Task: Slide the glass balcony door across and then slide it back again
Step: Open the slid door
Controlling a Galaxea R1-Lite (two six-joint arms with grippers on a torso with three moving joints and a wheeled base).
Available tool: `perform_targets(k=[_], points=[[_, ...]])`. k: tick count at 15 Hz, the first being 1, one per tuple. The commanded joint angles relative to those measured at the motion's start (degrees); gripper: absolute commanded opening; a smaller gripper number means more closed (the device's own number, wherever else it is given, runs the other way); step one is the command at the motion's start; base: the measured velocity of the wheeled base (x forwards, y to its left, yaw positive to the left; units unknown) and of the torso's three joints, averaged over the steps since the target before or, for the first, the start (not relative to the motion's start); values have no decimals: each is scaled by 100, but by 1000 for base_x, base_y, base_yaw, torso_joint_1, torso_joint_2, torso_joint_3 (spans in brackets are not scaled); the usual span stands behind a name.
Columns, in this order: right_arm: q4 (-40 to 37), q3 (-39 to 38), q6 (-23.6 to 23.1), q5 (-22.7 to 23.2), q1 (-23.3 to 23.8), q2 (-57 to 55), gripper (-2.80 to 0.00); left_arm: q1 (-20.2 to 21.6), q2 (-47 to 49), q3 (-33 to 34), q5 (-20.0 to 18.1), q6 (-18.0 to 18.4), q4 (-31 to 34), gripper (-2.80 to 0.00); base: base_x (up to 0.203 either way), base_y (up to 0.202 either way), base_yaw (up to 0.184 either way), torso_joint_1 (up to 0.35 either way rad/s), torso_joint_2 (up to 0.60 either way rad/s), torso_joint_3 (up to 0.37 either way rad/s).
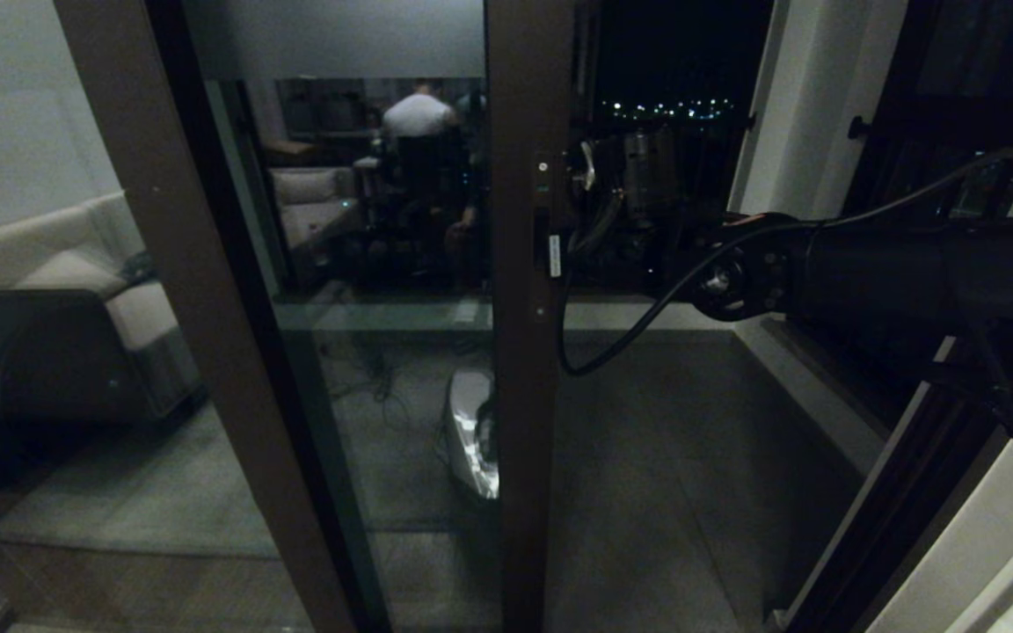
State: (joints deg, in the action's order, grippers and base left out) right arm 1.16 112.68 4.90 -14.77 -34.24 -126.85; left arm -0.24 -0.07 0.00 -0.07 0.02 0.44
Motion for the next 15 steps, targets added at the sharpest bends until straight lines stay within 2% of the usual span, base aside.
perform_targets(k=[1,11,13,15], points=[[-2,0,2,9,-160,-175,-280,-2,-1,0,-1,-2,0,-280,0,0,0,0,0,0],[463,9,2,1,-593,-491,-280,-2,-1,8,-1,-2,0,-280,0,0,0,0,0,0],[404,-57,5,-74,-601,-356,-280,-2,-1,5,-1,-2,0,-280,0,0,0,0,0,0],[-27,-255,16,-122,-592,62,-280,-2,-1,7,-1,-2,0,-280,0,0,0,0,0,0]])
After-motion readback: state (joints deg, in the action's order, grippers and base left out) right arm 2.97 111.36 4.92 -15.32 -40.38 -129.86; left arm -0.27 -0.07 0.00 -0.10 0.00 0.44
